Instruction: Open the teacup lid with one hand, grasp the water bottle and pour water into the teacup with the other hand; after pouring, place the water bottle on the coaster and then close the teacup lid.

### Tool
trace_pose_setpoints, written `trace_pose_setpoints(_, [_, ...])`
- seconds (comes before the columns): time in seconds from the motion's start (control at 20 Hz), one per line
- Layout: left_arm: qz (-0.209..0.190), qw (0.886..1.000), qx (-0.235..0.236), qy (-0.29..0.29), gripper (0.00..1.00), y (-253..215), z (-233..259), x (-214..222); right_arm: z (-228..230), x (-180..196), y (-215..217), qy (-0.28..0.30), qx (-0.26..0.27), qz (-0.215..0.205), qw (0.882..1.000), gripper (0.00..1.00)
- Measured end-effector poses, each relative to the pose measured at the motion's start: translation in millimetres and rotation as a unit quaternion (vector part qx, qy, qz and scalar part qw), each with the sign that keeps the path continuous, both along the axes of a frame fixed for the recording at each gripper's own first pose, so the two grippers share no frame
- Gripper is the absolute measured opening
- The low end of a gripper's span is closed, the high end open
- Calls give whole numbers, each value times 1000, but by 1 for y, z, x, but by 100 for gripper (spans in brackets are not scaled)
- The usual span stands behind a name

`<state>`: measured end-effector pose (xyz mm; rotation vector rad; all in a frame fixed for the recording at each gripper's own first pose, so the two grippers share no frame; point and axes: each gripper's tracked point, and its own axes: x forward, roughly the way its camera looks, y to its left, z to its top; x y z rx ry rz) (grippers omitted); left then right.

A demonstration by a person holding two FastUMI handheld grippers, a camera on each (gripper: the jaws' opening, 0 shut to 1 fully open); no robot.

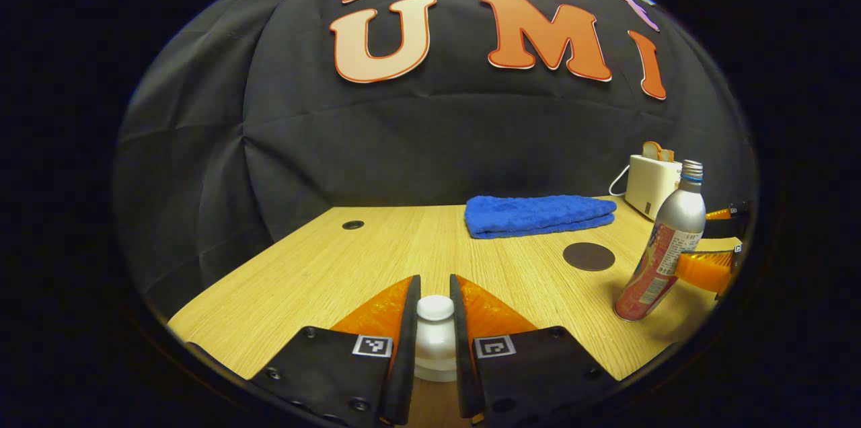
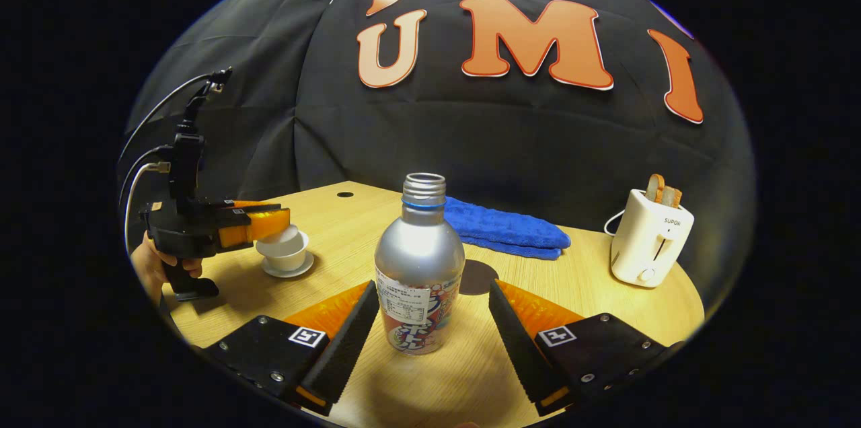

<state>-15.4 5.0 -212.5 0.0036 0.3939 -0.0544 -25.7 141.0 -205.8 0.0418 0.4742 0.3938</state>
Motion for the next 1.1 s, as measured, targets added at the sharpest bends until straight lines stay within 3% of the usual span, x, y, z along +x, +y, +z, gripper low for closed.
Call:
trace_pose_setpoints(0.6, [42,998,15,-36,30,41,19,-13,-29,0,20,63,0,-15,998,95])
trace_pose_setpoints(0.8, [58,997,23,-42,30,63,22,-21,-33,1,28,62,-28,-17,998,83])
trace_pose_setpoints(1.1, [80,996,13,-38,30,93,20,-33,-14,12,28,30,-91,-3,995,80])
